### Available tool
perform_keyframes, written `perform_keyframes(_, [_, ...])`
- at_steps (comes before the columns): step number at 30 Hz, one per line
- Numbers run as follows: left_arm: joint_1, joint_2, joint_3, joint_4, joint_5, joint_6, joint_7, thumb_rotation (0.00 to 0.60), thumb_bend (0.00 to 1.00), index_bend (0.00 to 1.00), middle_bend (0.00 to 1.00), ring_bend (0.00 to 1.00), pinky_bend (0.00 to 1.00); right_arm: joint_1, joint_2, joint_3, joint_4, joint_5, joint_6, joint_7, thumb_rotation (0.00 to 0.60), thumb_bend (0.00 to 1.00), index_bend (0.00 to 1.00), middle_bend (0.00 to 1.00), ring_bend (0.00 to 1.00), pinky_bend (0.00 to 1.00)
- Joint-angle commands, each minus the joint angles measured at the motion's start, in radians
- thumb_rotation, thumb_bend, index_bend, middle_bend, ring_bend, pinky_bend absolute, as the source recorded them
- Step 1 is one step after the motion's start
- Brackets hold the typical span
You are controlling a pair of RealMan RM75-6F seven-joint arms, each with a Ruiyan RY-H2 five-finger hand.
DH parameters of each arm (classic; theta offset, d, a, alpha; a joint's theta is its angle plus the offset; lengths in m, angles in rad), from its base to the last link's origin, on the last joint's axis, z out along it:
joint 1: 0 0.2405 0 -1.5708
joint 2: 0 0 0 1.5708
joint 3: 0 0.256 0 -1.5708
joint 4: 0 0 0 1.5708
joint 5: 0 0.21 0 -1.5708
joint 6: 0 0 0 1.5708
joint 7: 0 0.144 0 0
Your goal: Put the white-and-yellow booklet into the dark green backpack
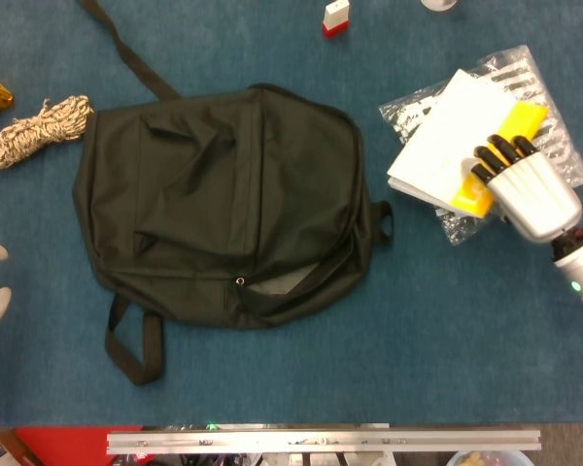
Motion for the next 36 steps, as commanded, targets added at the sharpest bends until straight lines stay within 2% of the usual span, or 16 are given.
perform_keyframes(1, [0.0, 0.002, 0.0, -0.002, 0.001, 0.0, -0.002, 0.6, 0.22, 0.44, 0.34, 0.25, 0.28, 0.013, -0.014, 0.009, 0.008, 0.009, -0.005, 0.006, 0.6, 0.47, 0.39, 0.39, 0.27, 0.41])
perform_keyframes(5, [0.0, 0.005, 0.002, -0.003, 0.002, 0.0, -0.008, 0.6, 0.22, 0.44, 0.34, 0.25, 0.28, 0.032, -0.04, 0.025, 0.021, 0.024, -0.007, 0.018, 0.6, 0.51, 0.47, 0.44, 0.33, 0.48])
perform_keyframes(13, [0.002, 0.014, 0.003, -0.003, 0.006, 0.004, -0.034, 0.6, 0.22, 0.44, 0.34, 0.25, 0.28, 0.052, -0.097, 0.054, 0.079, 0.049, 0.021, 0.005, 0.6, 0.48, 0.72, 0.58, 0.49, 0.66])
perform_keyframes(17, [0.001, 0.022, 0.0, -0.001, 0.002, 0.004, -0.043, 0.6, 0.22, 0.44, 0.34, 0.25, 0.28, 0.049, -0.102, 0.068, 0.087, 0.068, 0.041, 0.019, 0.6, 0.48, 0.8, 0.62, 0.52, 0.69])
perform_keyframes(25, [-0.049, 0.038, -0.008, 0.017, 0.016, -0.062, -0.042, 0.6, 0.22, 0.43, 0.33, 0.25, 0.28, 0.028, -0.044, 0.098, 0.049, 0.102, 0.105, 0.046, 0.6, 0.47, 0.85, 0.66, 0.56, 0.7])
perform_keyframes(36, [-0.229, 0.037, -0.037, 0.021, 0.097, -0.253, -0.059, 0.6, 0.22, 0.4, 0.33, 0.25, 0.27, 0.017, 0.067, 0.155, -0.071, 0.145, 0.167, 0.006, 0.6, 0.46, 0.87, 0.67, 0.57, 0.71])
